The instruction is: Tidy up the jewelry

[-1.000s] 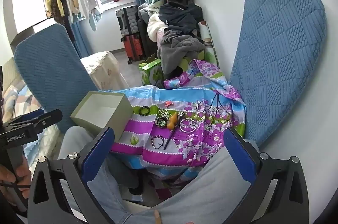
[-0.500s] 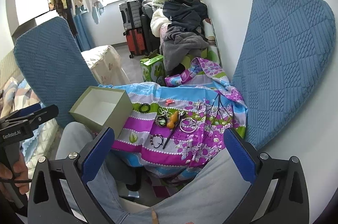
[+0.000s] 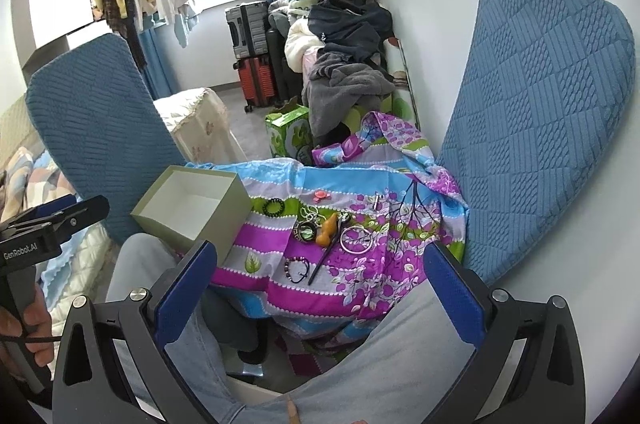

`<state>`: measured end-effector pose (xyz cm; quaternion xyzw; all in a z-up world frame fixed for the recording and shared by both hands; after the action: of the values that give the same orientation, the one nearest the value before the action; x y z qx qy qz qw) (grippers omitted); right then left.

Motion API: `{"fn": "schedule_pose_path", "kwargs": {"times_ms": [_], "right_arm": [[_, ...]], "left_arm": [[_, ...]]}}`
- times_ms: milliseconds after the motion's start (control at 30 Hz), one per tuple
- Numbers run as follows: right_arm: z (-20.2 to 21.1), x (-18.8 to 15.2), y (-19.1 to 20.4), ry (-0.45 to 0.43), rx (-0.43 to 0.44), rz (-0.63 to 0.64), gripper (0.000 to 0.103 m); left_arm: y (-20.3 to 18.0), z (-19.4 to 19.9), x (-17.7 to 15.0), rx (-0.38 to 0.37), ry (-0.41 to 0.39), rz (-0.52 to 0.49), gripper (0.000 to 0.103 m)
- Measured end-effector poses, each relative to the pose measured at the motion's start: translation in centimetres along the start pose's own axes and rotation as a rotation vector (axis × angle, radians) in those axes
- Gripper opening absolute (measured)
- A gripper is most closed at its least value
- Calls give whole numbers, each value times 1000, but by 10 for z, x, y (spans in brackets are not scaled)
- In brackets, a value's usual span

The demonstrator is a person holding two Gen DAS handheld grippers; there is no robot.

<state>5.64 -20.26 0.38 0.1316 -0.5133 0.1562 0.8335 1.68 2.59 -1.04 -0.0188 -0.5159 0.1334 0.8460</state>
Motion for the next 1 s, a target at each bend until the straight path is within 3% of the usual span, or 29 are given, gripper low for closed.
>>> {"fn": "schedule_pose_path", "kwargs": {"times_ms": [1000], "right_arm": [[-12, -11, -7, -28, 10, -42, 103]], "left_arm": [[-8, -29, -13, 9, 31, 13, 103]]}}
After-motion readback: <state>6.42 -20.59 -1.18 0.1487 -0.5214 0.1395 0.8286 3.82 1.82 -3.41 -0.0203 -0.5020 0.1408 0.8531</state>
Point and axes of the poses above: each gripper's, at about its wrist camera, not at the fingertips, and z roughly against the way its jaws point, y to its left, x to its top, the point moved 3 cm from there along -z, roughly the way its jaws point, and after that the axes turned 15 degrees about -y, right-handed, at the moved point
